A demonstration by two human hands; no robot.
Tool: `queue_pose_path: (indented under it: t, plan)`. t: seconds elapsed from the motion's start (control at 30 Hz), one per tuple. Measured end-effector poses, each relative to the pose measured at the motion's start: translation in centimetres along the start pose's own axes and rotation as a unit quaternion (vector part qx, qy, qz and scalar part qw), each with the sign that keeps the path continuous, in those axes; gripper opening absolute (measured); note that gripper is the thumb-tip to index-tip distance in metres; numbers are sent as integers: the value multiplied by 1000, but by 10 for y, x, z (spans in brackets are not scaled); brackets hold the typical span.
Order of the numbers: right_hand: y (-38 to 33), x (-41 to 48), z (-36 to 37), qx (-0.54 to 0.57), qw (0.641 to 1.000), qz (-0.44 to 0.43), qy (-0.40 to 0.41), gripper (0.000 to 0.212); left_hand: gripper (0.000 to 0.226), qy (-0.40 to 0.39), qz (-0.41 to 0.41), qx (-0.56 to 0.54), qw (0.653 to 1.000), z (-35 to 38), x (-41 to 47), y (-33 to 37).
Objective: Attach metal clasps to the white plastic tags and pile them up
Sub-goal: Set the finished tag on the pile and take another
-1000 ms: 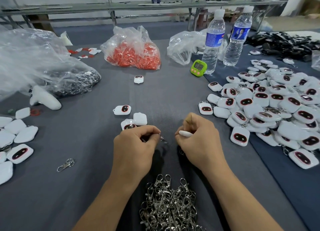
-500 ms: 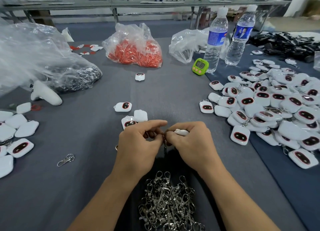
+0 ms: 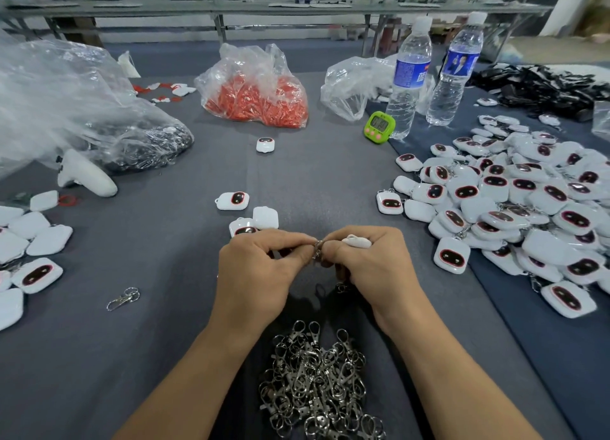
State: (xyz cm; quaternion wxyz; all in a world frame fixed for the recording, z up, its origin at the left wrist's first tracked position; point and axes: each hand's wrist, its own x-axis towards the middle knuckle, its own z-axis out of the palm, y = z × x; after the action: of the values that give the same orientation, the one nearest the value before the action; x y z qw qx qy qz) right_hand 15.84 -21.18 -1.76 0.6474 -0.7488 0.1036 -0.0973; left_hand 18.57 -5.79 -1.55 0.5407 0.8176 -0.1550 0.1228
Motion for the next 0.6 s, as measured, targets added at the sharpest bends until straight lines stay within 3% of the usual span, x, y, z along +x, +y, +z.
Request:
queue_pose_path:
  t: [0.13,0.33,0.53,0.6]
  plan:
    - [1,-2,1,-82,996,-33,10,11,24,6,-5,6,1000,2,-2,2]
    - [1,-1,0,-29,999,-31,9,11,22,14,-3,19,1000,6,0,1]
    - [6,-4,0,-183,977,-92,62,13,12,30,133,145,980,9,-6,-2]
    - [6,-3,1,-178,978,-83,68,15,16,38,117,128,984,9,-6,-2]
